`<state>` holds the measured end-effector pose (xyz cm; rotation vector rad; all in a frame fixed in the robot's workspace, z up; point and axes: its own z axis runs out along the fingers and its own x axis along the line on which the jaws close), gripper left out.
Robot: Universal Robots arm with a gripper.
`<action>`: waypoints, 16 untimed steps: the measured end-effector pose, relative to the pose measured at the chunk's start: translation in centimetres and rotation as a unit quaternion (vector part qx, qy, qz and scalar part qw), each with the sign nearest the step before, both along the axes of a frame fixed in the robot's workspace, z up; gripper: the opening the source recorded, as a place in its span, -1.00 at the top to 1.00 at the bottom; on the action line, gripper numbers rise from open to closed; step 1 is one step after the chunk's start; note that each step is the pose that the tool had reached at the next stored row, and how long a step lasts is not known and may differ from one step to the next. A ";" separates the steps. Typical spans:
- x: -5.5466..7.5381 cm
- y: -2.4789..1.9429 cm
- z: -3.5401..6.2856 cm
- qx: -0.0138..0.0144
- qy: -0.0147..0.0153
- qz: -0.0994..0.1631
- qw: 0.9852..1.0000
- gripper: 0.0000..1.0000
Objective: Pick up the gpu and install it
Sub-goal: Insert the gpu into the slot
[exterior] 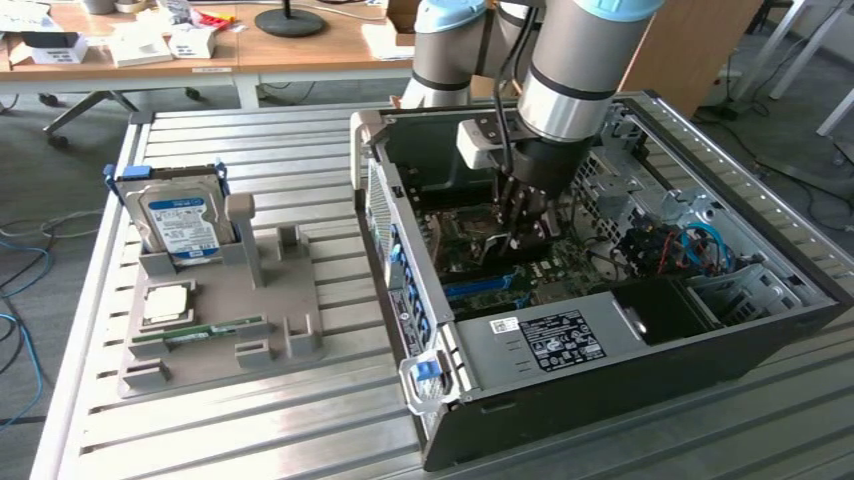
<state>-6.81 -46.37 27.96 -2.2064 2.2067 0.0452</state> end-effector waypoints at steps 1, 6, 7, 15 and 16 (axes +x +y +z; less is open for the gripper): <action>0.0 -0.01 0.00 0.000 0.000 0.000 1.000 0.47; -0.1 -0.19 -0.02 0.000 0.000 0.000 1.000 0.47; -0.1 -0.20 -0.05 0.000 0.000 0.000 1.000 0.47; -0.3 -0.21 -0.59 0.000 0.000 0.000 1.000 0.47; -0.3 -0.21 -0.58 0.000 0.000 0.000 1.000 0.47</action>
